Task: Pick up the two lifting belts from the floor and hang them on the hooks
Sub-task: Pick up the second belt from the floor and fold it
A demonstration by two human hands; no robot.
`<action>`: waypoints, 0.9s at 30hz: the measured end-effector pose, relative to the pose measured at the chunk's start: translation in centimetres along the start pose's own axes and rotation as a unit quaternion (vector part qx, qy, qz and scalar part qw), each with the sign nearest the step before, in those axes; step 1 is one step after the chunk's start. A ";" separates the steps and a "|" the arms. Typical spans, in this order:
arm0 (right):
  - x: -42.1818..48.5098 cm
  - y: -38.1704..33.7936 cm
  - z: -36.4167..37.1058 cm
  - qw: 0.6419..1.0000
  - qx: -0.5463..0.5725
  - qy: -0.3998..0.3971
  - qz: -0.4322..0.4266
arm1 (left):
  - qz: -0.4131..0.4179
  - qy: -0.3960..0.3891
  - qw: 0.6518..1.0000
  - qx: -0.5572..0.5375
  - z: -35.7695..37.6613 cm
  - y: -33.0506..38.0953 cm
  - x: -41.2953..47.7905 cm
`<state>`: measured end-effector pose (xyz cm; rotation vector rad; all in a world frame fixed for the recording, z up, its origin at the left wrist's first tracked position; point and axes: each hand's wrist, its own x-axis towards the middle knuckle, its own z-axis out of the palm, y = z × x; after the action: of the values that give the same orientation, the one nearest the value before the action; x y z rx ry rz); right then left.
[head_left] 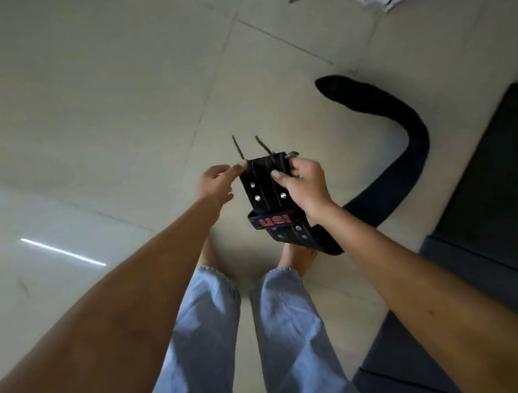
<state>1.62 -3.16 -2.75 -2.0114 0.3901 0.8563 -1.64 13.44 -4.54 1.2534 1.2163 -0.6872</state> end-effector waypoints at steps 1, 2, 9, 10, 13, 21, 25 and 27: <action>-1.0 -1.1 -0.2 0.999 0.046 -0.001 0.013 | -0.018 -0.032 0.999 -0.022 -0.2 0.1 -1.3; -1.9 -2.3 -0.4 0.996 0.090 -0.002 0.029 | -0.034 -0.054 0.997 -0.048 -0.4 0.2 -2.6; -7.5 -9.7 -1.6 0.976 0.171 0.028 0.128 | -0.006 -0.064 0.996 -0.054 -2.5 2.6 -10.6; -8.3 -10.8 -1.8 0.976 0.171 0.030 0.128 | 0.000 -0.081 0.996 -0.048 -3.0 3.1 -11.8; -11.0 -14.4 -3.2 0.976 0.178 0.033 0.122 | 0.028 -0.125 0.991 -0.035 -4.3 4.3 -16.0; -20.3 -26.1 -9.7 0.982 0.174 0.062 0.036 | 0.140 -0.194 0.965 -0.106 -5.6 8.9 -30.3; -25.5 -31.7 -14.2 0.984 0.145 0.097 -0.016 | 0.199 -0.253 0.936 -0.144 -5.0 11.6 -38.4; -28.1 -34.4 -16.5 0.984 0.139 0.107 -0.039 | 0.234 -0.255 0.927 -0.142 -4.6 13.0 -42.0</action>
<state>7.93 0.81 44.05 -1.8476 0.5188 0.5057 -2.84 12.01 39.63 0.9819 0.5313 -0.4215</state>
